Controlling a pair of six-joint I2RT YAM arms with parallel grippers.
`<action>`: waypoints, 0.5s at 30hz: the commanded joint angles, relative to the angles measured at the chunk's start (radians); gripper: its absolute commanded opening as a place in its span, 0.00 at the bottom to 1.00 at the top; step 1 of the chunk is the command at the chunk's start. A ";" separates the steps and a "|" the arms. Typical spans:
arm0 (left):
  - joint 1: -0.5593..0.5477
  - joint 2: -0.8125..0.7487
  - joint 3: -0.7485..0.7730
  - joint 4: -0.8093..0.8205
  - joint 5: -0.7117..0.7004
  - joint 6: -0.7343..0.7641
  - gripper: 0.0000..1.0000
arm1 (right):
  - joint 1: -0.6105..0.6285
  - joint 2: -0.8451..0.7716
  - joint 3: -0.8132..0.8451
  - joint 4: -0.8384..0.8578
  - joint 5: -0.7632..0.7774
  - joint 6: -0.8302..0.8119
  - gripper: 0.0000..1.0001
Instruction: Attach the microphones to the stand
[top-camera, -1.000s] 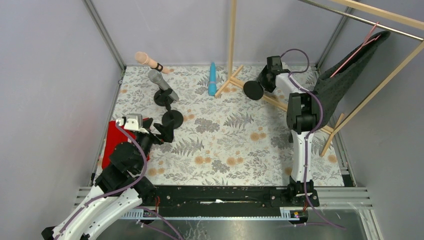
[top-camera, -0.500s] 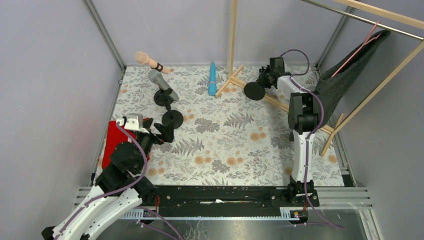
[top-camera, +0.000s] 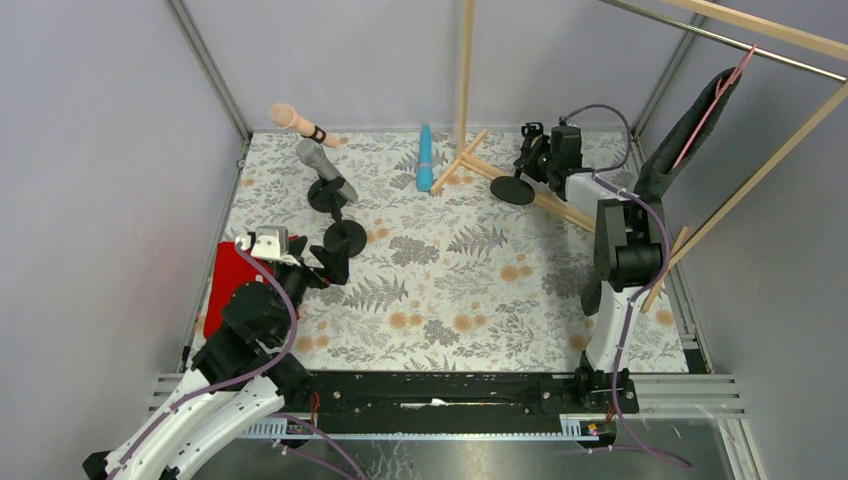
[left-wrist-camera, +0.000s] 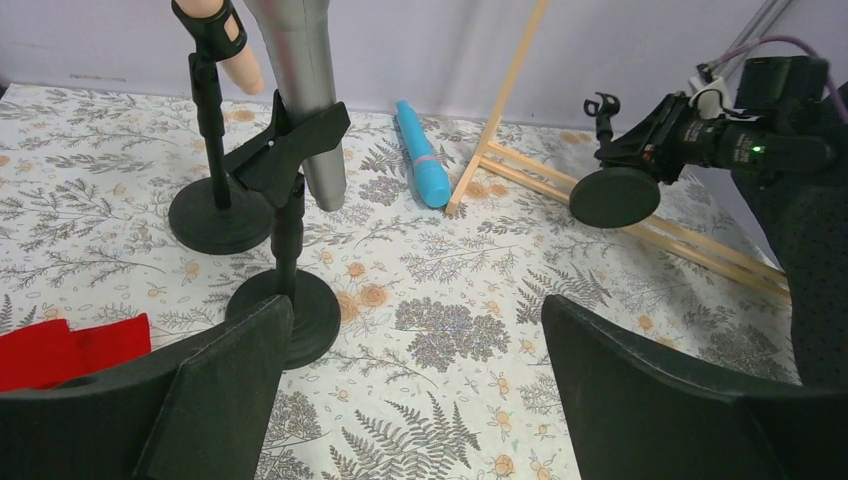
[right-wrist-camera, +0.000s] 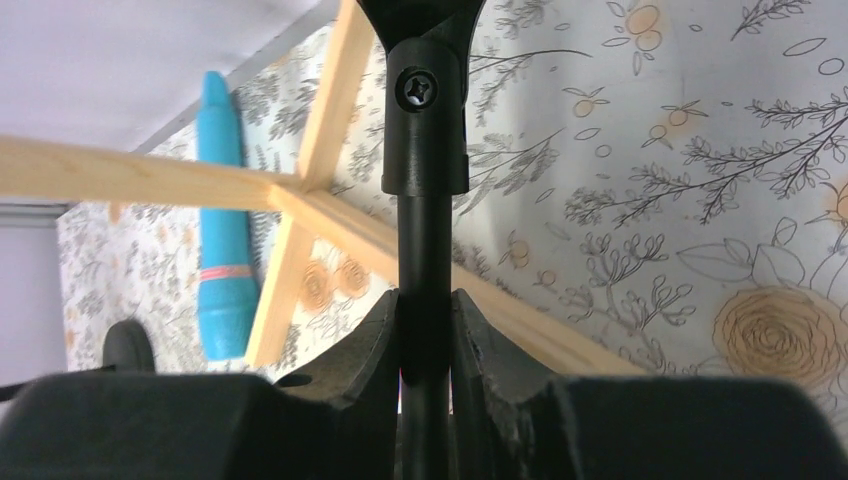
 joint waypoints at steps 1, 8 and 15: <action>0.005 0.009 0.033 0.022 -0.004 0.002 0.99 | 0.017 -0.180 -0.094 0.249 -0.085 -0.026 0.00; 0.007 0.011 0.033 0.023 -0.006 0.002 0.99 | 0.106 -0.352 -0.351 0.505 -0.108 -0.180 0.00; 0.007 0.001 0.019 0.082 0.035 0.003 0.99 | 0.230 -0.512 -0.613 0.751 -0.132 -0.333 0.00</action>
